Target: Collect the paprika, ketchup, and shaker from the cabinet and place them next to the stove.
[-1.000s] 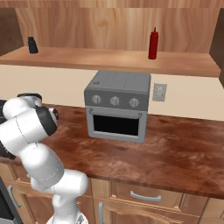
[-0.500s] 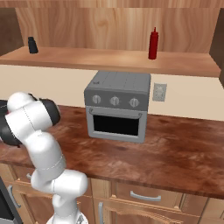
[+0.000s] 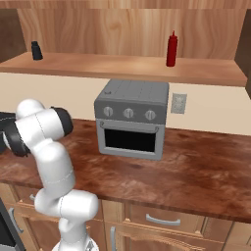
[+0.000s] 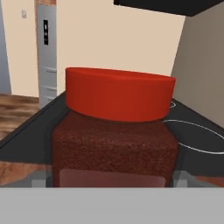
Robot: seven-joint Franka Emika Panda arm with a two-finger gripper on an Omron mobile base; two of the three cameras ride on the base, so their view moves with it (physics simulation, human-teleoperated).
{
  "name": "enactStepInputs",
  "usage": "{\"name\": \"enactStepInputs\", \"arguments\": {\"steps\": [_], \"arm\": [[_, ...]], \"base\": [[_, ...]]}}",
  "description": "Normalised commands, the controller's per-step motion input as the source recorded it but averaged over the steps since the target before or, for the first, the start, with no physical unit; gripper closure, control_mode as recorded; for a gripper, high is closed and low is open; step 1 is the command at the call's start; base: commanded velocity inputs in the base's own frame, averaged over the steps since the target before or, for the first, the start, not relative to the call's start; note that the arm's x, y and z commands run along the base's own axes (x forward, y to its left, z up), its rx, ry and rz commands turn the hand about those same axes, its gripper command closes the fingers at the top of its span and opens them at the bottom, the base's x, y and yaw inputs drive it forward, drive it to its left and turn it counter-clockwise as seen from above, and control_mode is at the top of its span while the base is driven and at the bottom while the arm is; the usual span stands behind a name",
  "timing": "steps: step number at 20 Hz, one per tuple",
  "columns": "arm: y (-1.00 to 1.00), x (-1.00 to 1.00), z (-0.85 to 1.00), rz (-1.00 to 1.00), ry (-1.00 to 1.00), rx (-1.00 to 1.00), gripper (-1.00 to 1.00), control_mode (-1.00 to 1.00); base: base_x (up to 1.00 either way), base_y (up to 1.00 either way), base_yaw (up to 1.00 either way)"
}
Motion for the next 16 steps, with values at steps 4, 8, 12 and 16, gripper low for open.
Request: {"name": "enactStepInputs", "arguments": {"steps": [4, 8, 12, 16], "arm": [[0.02, 0.02, -0.30, 0.00, 0.04, 0.00, -1.00, -1.00], [-0.07, -0.01, -0.15, 0.00, -0.02, 0.02, -1.00, -1.00], [-0.13, 0.00, 0.00, 0.00, 0.00, 0.02, -1.00, -1.00], [-0.18, 0.00, 0.00, 0.00, 0.00, 0.02, -1.00, -1.00]], "base": [[0.00, 0.00, 0.00], [0.00, 0.00, 0.00], [0.00, 0.00, 0.00], [0.00, 0.00, 0.00]]}}
